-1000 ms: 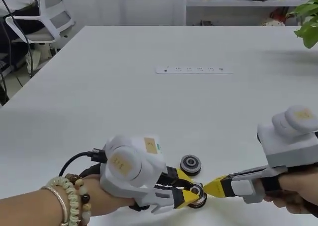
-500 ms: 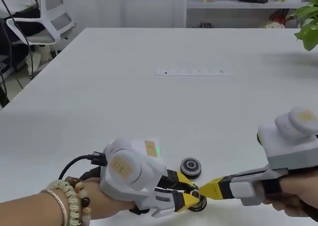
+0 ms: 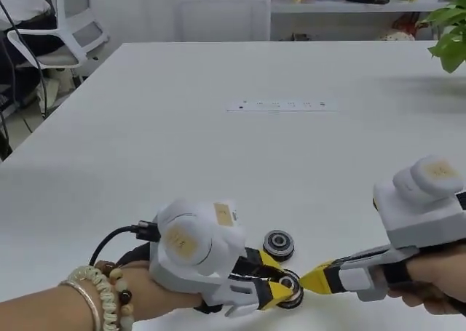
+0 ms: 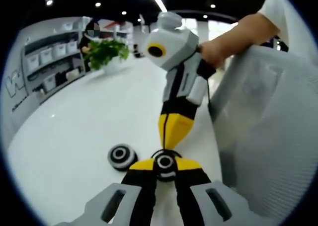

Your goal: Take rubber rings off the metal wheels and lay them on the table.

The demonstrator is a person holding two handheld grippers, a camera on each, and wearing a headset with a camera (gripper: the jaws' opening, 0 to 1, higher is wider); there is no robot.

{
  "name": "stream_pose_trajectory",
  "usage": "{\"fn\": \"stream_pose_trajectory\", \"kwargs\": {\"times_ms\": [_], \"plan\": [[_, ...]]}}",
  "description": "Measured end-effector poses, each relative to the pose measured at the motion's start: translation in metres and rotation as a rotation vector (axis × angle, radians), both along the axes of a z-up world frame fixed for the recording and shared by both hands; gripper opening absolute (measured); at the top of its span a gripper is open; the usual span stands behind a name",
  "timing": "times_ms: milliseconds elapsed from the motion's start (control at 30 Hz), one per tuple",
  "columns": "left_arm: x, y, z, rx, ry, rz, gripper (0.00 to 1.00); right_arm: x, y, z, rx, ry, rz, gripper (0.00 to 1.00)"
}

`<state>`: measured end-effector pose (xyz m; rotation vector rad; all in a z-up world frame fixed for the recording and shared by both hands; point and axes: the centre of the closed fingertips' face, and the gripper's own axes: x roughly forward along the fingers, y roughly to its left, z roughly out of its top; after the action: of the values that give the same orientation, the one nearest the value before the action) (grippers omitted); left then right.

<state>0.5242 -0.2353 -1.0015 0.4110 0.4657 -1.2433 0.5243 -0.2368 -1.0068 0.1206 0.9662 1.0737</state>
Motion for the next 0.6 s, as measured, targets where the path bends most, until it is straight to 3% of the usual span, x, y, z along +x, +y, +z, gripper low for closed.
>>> {"fn": "stream_pose_trajectory", "kwargs": {"times_ms": [167, 200, 433, 467, 533, 600], "plan": [[-0.006, -0.004, 0.01, -0.006, -0.028, -0.047, 0.25, 0.002, -0.001, 0.002, 0.006, 0.001, -0.013, 0.0], [-0.005, -0.005, 0.015, -0.012, -0.046, -0.054, 0.26, 0.001, -0.001, 0.003, 0.006, 0.006, -0.013, 0.0], [-0.007, -0.006, 0.045, -0.067, -0.069, -0.07, 0.47, 0.003, -0.002, 0.008, 0.018, 0.003, -0.013, 0.0], [-0.01, -0.006, 0.048, -0.057, -0.083, -0.091, 0.5, 0.003, -0.002, 0.009, 0.019, 0.002, -0.014, 0.0], [-0.016, -0.003, 0.051, -0.017, -0.071, -0.131, 0.57, 0.002, -0.002, 0.01, 0.021, 0.009, -0.012, 0.0], [-0.018, -0.002, 0.057, -0.012, -0.092, -0.151, 0.58, 0.002, -0.003, 0.011, 0.025, 0.011, -0.018, 0.0]]}}
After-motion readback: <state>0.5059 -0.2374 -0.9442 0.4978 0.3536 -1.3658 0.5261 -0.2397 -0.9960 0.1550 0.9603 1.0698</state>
